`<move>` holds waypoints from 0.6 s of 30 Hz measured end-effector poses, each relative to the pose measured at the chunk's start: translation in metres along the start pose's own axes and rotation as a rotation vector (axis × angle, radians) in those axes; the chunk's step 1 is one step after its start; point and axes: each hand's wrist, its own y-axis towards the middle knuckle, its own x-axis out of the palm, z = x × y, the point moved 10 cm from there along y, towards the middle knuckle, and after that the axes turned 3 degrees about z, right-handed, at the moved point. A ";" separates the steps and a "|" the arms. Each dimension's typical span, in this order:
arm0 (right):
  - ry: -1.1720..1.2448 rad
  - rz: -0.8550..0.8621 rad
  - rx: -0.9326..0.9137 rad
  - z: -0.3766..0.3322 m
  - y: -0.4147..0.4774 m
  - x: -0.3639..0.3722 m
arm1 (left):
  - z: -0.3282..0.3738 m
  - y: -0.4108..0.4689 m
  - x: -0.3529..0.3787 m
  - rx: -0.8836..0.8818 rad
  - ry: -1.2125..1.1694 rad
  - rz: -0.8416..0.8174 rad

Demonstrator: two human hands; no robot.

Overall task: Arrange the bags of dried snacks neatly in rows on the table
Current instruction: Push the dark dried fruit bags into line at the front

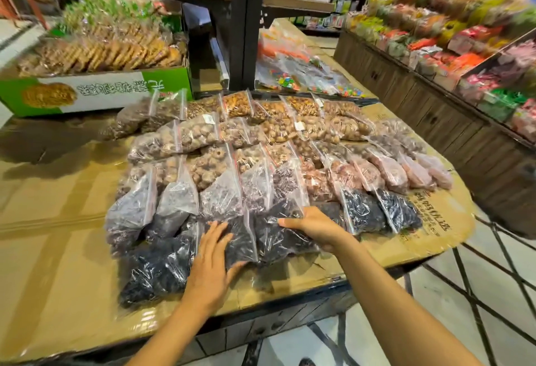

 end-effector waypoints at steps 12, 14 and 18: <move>-0.226 0.385 -0.203 -0.004 0.001 -0.017 | -0.001 0.001 0.018 -0.109 0.203 -0.236; 0.004 0.379 -0.157 0.000 0.002 -0.016 | -0.007 0.011 0.009 -0.127 0.121 -0.191; 0.314 0.393 -0.162 0.010 -0.003 -0.011 | -0.008 0.012 -0.012 -0.138 -0.138 -0.003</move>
